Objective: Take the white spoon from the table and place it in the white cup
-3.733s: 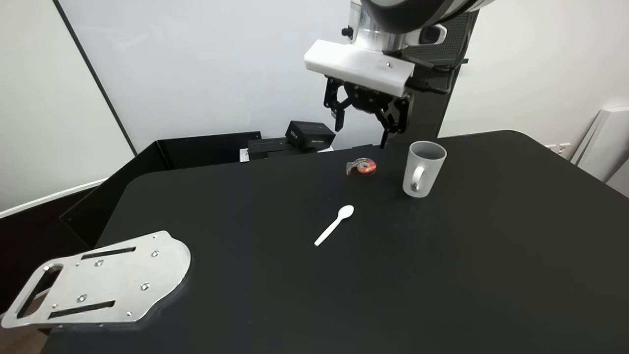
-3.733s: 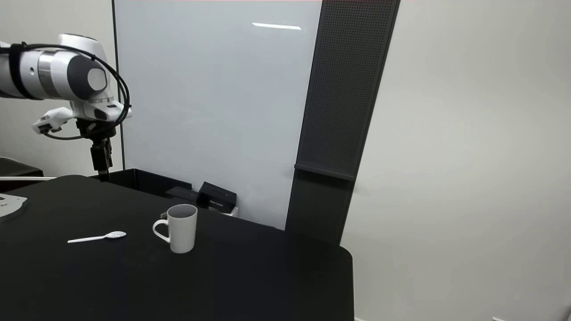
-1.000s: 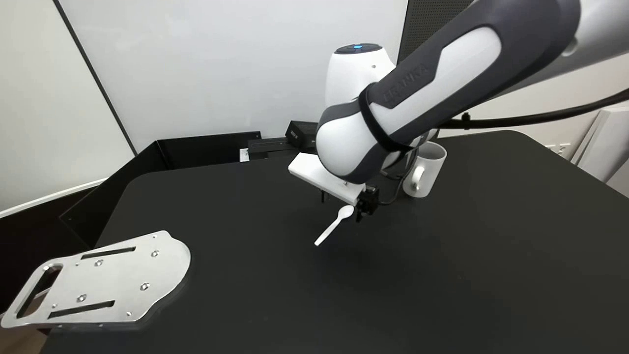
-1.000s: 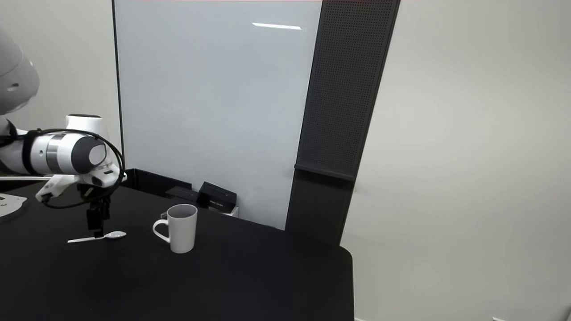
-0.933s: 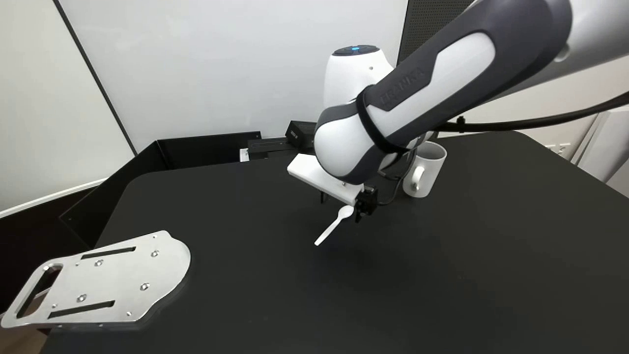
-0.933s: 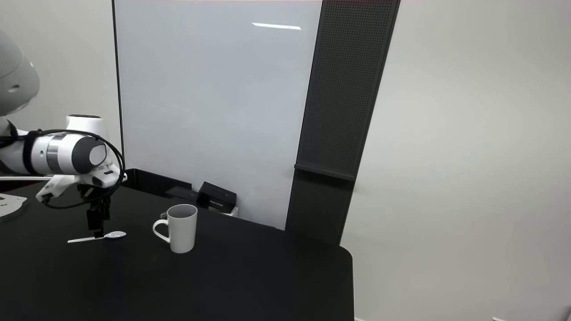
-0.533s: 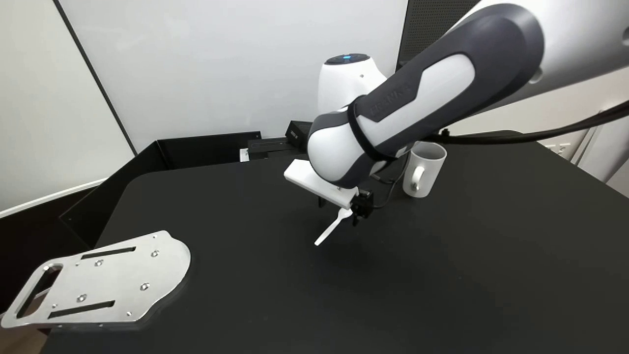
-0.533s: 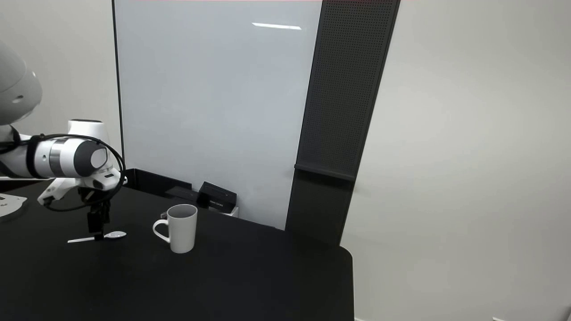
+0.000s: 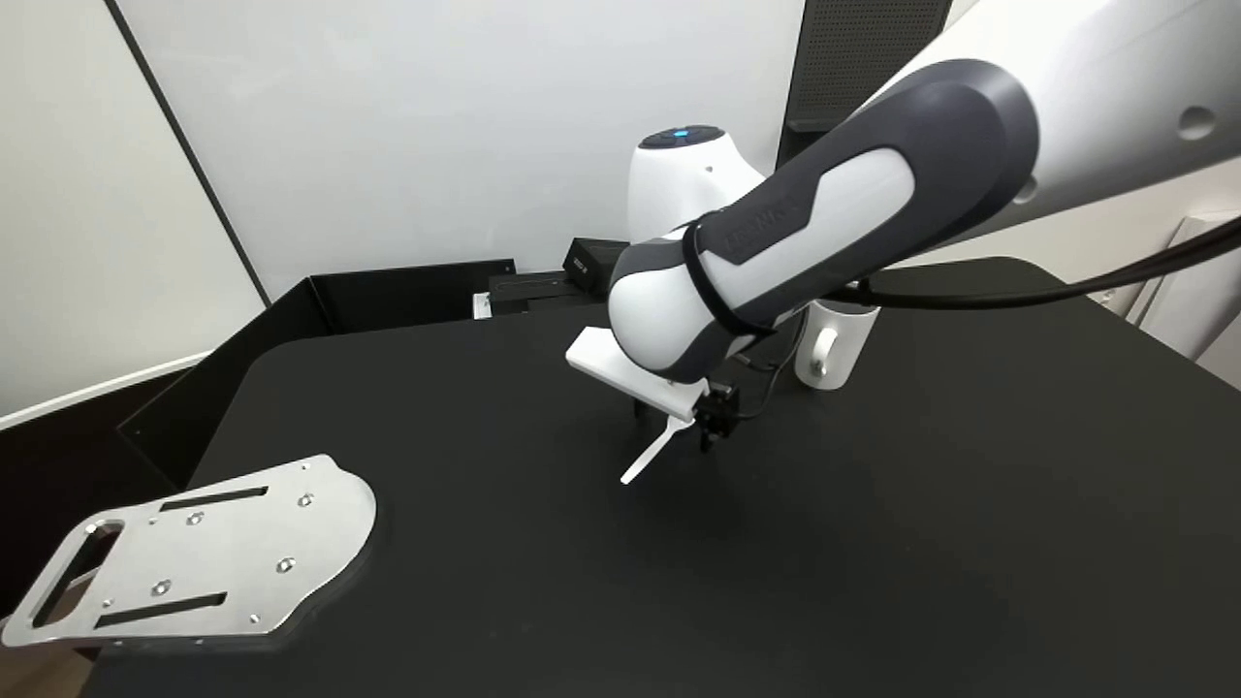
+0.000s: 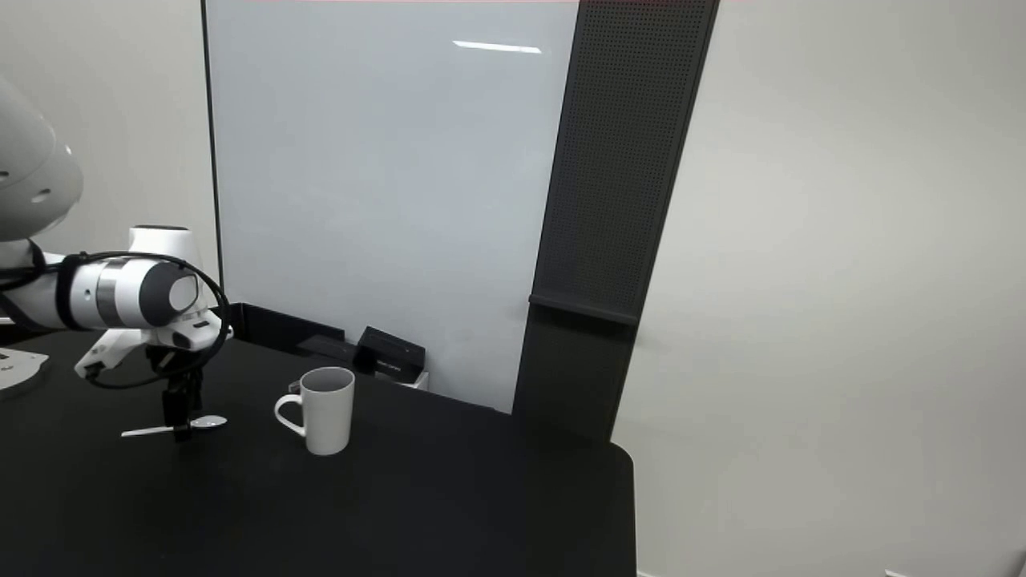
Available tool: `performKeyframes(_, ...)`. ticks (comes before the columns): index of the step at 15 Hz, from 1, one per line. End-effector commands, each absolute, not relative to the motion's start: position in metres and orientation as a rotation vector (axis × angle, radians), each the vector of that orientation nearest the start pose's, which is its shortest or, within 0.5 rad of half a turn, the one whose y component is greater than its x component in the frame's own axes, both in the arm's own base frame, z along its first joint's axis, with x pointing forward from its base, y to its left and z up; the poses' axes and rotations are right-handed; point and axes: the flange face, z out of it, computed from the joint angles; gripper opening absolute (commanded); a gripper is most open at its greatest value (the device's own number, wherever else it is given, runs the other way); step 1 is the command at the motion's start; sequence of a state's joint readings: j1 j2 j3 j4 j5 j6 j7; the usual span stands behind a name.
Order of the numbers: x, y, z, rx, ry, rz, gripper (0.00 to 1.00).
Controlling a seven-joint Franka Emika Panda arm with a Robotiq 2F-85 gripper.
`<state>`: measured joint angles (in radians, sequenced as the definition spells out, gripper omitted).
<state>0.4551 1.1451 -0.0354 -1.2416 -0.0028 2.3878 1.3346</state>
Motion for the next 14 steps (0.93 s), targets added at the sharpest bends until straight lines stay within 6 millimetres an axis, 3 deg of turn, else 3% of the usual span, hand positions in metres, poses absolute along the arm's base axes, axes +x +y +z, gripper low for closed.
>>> performKeyframes(1,0.675,0.308,0.055,-2.859,1.395,-0.073,0.74)
performKeyframes(11,0.686,0.308,0.072,-2.864,1.396,-0.117,0.06)
performKeyframes(14,0.696,0.302,0.088,-2.864,1.389,-0.171,0.07)
